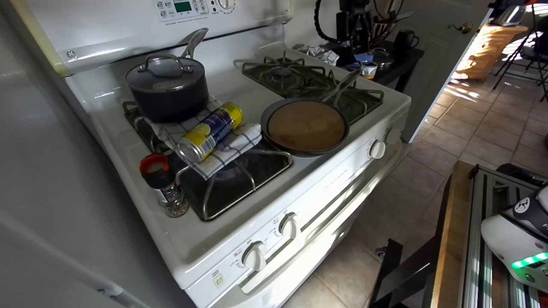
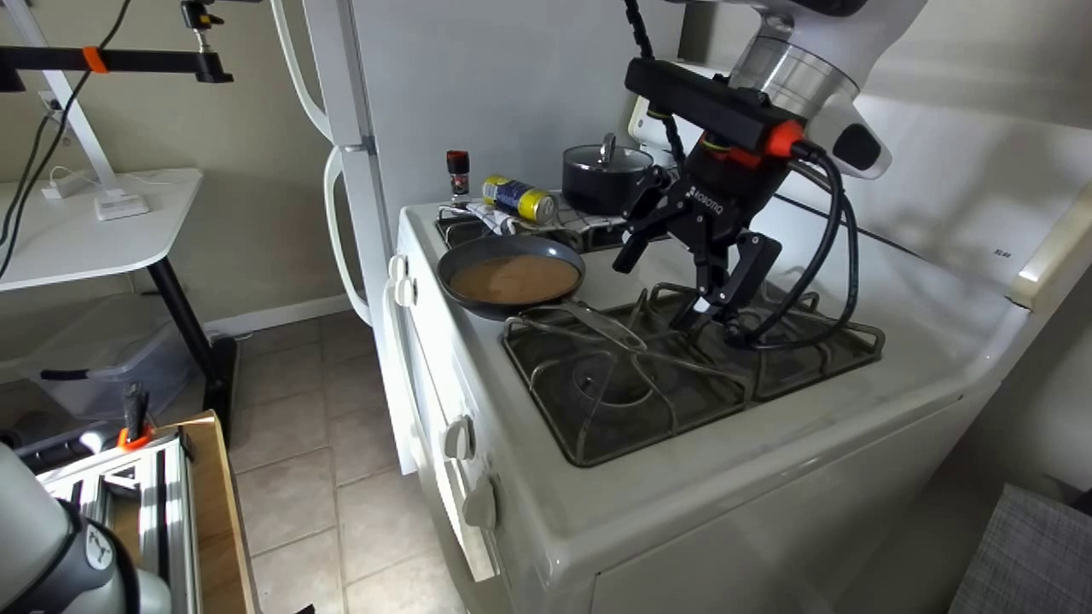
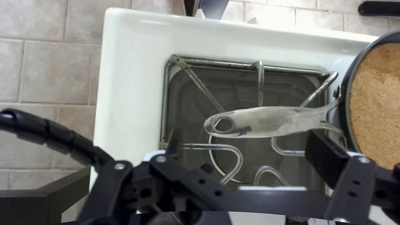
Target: Put the wooden plate into the pan
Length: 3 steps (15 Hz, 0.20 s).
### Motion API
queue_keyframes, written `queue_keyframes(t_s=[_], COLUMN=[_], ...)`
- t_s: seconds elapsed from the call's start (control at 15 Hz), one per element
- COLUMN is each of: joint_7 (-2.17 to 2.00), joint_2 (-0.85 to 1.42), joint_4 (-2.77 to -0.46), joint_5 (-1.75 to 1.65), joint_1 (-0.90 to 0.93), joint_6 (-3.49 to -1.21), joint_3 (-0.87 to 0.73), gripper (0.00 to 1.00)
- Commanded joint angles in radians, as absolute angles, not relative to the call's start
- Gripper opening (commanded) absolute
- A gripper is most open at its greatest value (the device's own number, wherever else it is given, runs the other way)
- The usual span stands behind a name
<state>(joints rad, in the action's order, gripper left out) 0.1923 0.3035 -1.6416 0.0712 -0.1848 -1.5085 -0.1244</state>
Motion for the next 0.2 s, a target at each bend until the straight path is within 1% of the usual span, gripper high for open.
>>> queue_keyframes(t_s=[0.0, 0.13], joint_7=[0.193, 0.193], joint_2=[0.305, 0.306], joint_4=[-1.637, -1.634], joint_5=[0.070, 0.070], joint_1=[-0.189, -0.187], joint_6=[-1.506, -1.506], joint_3=[-0.121, -0.120], gripper=[1.00, 1.00])
